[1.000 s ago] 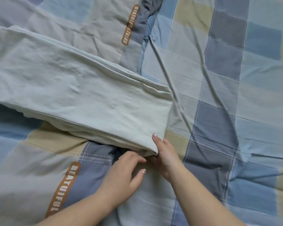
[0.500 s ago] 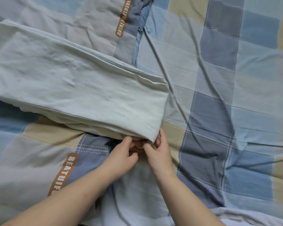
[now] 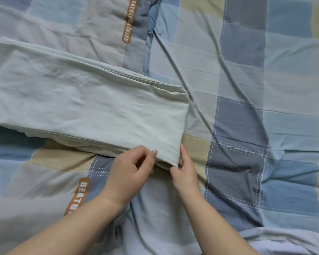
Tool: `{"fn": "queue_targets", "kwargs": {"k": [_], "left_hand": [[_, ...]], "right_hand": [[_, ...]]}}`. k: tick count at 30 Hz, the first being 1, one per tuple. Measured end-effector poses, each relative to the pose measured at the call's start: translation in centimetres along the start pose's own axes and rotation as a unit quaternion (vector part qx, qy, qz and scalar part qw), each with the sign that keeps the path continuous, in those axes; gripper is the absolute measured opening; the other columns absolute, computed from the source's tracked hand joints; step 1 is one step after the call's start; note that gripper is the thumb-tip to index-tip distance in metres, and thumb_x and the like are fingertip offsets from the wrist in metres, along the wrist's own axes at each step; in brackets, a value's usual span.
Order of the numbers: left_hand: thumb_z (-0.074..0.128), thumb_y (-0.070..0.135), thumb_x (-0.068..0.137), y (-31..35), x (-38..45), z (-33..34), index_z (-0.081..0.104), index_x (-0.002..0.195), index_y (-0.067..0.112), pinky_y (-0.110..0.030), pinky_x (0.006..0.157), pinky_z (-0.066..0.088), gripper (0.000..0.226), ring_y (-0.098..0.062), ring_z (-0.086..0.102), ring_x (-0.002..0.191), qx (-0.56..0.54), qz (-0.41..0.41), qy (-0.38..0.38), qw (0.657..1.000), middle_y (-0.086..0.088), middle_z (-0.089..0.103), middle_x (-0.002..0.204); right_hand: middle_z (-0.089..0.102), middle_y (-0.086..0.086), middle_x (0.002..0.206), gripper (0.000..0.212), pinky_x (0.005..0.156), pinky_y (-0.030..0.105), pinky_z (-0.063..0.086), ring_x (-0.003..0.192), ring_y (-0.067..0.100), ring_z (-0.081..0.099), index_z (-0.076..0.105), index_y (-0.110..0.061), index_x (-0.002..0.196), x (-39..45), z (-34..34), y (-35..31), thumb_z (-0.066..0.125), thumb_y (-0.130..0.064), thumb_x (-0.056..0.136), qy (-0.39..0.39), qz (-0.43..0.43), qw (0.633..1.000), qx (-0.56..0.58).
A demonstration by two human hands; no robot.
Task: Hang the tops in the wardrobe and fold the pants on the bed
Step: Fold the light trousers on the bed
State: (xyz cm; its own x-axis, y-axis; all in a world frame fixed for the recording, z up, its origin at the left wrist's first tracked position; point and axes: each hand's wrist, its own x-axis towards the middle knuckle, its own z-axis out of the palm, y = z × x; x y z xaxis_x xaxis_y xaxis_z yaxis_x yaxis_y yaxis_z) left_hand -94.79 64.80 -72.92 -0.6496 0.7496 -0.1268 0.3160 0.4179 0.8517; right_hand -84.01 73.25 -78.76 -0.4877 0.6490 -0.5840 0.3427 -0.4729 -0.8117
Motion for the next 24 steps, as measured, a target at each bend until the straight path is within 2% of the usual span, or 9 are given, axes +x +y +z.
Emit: {"fn": "queue_targets", "kwargs": {"k": [2,5,8,11,14,17,19,21,24], "left_hand": [[0.049,0.035,0.089,-0.2,1.5,-0.5,0.071,0.091,0.017,-0.03,0.089,0.043,0.028,-0.013,0.06,0.1,0.132,0.106,-0.019,0.985,0.006,0.068,0.101],[0.044,0.043,0.096,-1.7,3.2,0.2,0.042,0.142,0.026,-0.046,0.116,0.009,0.05,-0.021,0.016,0.146,0.319,0.061,-0.116,0.939,-0.003,0.026,0.156],[0.021,0.069,0.089,-4.3,2.9,1.3,-0.002,0.152,0.03,-0.053,0.115,-0.011,0.078,-0.023,-0.016,0.146,0.483,0.035,-0.236,0.842,-0.004,-0.013,0.16],[0.031,0.079,0.079,-5.4,2.8,1.4,-0.014,0.15,0.024,-0.057,0.113,-0.013,0.1,-0.025,-0.021,0.145,0.506,0.037,-0.275,0.817,-0.005,-0.022,0.158],[0.058,0.053,0.082,-5.1,2.8,0.9,-0.001,0.152,0.026,-0.051,0.116,-0.005,0.096,-0.019,-0.003,0.148,0.423,0.06,-0.211,0.879,0.001,0.0,0.161],[0.07,0.012,0.075,-3.7,2.7,0.2,0.034,0.144,0.029,-0.041,0.114,0.02,0.08,-0.015,0.032,0.138,0.163,0.008,-0.072,0.984,0.014,0.036,0.144],[0.064,0.008,0.079,-2.3,3.2,-0.7,0.048,0.132,0.038,-0.026,0.103,0.037,0.063,-0.004,0.048,0.123,0.036,-0.033,0.001,0.999,0.025,0.051,0.13],[0.058,0.015,0.082,-0.7,3.6,-2.7,0.05,0.118,0.053,-0.009,0.091,0.038,0.053,0.012,0.051,0.112,-0.031,-0.035,0.017,0.999,0.037,0.057,0.116],[0.054,0.012,0.082,1.1,3.5,-5.5,0.051,0.111,0.053,0.0,0.083,0.036,0.05,0.018,0.052,0.107,-0.085,-0.011,-0.004,0.996,0.041,0.057,0.112]], "right_hand": [[0.052,0.007,0.138,0.083,0.105,0.028,0.042,0.124,0.014,0.053,0.028,-0.016,0.145,0.1,-0.4,0.0,0.044,0.028,0.077,-0.024,0.01,0.998,0.054],[0.058,0.003,0.132,0.072,0.099,0.025,0.046,0.118,0.012,0.057,0.032,-0.021,0.142,0.0,-0.7,-0.3,0.062,0.01,0.083,-0.055,0.021,0.995,0.079],[0.064,0.005,0.124,0.037,0.103,0.037,0.045,0.115,0.018,0.06,0.05,-0.013,0.132,0.8,-0.1,-1.2,0.054,-0.012,0.095,-0.02,0.077,0.993,0.092],[0.066,0.011,0.119,0.029,0.102,0.04,0.044,0.112,0.024,0.061,0.058,-0.005,0.124,1.9,0.4,-2.3,0.05,-0.014,0.097,0.036,0.105,0.993,0.043],[0.069,0.005,0.105,0.025,0.087,0.023,0.052,0.095,0.011,0.065,0.058,-0.007,0.118,1.4,0.8,-4.1,0.055,-0.009,0.094,0.05,0.055,0.997,0.032],[0.068,-0.007,0.078,0.017,0.061,0.014,0.05,0.069,-0.002,0.063,0.058,-0.02,0.1,0.2,1.4,-6.8,0.054,-0.005,0.093,-0.003,-0.003,0.998,0.059],[0.068,-0.007,0.073,0.026,0.059,0.018,0.052,0.065,0.003,0.064,0.057,-0.026,0.105,0.0,1.6,-8.9,0.046,-0.004,0.096,-0.059,-0.039,0.996,0.045],[0.069,-0.006,0.077,0.044,0.07,0.025,0.053,0.071,0.009,0.067,0.047,-0.038,0.121,0.7,1.7,-11.5,0.045,-0.003,0.096,-0.067,-0.124,0.986,-0.083],[0.069,0.001,0.089,0.071,0.076,0.039,0.05,0.083,0.023,0.066,0.023,-0.047,0.142,3.0,1.8,-15.1,0.053,-0.009,0.09,-0.052,-0.219,0.894,-0.387]]}}
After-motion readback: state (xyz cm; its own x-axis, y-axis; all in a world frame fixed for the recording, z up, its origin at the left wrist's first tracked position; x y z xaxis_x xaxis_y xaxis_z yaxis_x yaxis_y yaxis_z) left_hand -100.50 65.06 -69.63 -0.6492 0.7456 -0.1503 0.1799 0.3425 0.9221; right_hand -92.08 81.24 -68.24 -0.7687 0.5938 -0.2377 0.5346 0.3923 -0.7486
